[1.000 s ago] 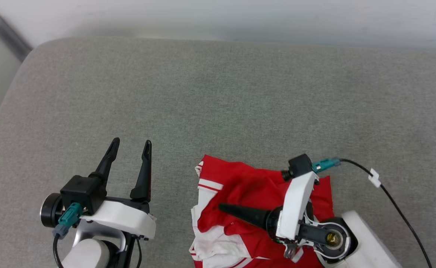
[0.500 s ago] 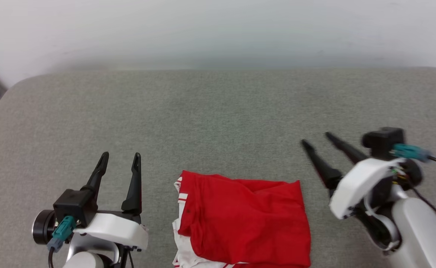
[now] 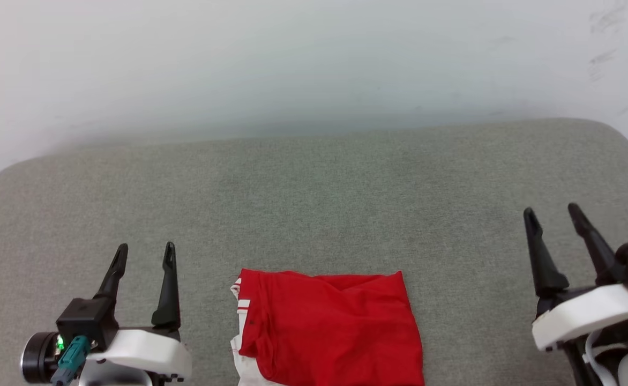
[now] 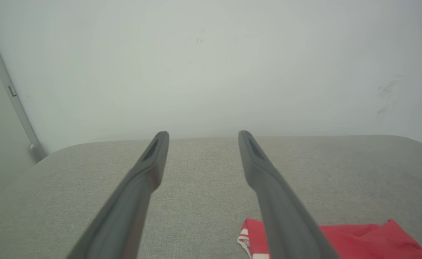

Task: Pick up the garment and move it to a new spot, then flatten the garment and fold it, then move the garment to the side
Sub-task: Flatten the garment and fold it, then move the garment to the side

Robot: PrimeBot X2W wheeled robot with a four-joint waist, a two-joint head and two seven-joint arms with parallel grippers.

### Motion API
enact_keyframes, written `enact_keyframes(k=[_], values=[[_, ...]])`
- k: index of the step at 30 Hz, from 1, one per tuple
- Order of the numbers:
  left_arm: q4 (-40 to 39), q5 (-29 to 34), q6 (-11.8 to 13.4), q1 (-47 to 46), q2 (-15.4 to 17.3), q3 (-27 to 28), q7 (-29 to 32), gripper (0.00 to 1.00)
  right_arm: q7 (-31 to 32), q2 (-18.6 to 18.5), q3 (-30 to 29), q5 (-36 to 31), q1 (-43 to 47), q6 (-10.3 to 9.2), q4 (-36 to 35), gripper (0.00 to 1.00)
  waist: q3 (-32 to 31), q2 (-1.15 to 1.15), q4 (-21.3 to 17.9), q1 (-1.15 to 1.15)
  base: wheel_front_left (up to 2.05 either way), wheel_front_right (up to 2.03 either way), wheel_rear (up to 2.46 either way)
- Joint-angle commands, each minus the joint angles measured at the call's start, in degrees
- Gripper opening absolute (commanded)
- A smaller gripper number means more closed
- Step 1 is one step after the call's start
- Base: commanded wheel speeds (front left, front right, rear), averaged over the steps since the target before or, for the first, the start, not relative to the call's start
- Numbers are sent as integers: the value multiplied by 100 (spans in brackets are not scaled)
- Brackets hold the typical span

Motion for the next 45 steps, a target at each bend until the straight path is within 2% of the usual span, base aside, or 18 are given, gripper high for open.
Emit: enact_keyframes(k=[1, 9, 19, 25, 28, 32, 37, 41, 45], values=[[-18, 28, 44, 106, 36, 43, -16, 100, -6, 61, 30, -28, 137, -2, -82, 100, -65, 0, -65, 0, 0, 0, 0], [-119, 45, 198, 439, 158, 179, -43, 100, 87, 296, 180, -78, 548, -2, -318, 100, -73, 0, -79, 0, 0, 0, 0], [-72, 56, 137, 325, 180, 180, -57, 100, 191, 366, 70, -70, 551, -2, -397, 100, -8, 0, -29, 0, 0, 0, 0], [-99, 106, 101, 172, 152, 199, -65, 100, 476, 279, -247, 428, 547, -2, -279, 100, 148, 0, 98, 0, 0, 0, 0], [-152, 157, 70, 50, 98, 208, -73, 100, 965, 132, -522, 949, 532, -1, -80, 100, 286, 0, 234, 0, 0, 0, 0], [-238, 246, 21, -132, -27, 215, -86, 100, 1943, -154, -716, 1741, 503, -2, 255, 100, 543, 0, 468, 0, 0, 0, 0], [-291, 367, -79, -337, -235, 265, -98, 100, 3142, -427, -480, 2508, 452, -2, 565, 100, 875, 0, 761, 0, 0, 0, 0], [-266, 471, -226, -458, -426, 352, -100, 100, 3785, -278, -153, 3122, 305, -1, 737, 100, 1153, 0, 937, 0, 0, 0, 0], [-195, 592, -405, -588, -600, 426, -100, 100, 4030, -231, 196, 3525, 100, -2, 956, 100, 1400, 0, 1049, 0, 0, 0, 0]])
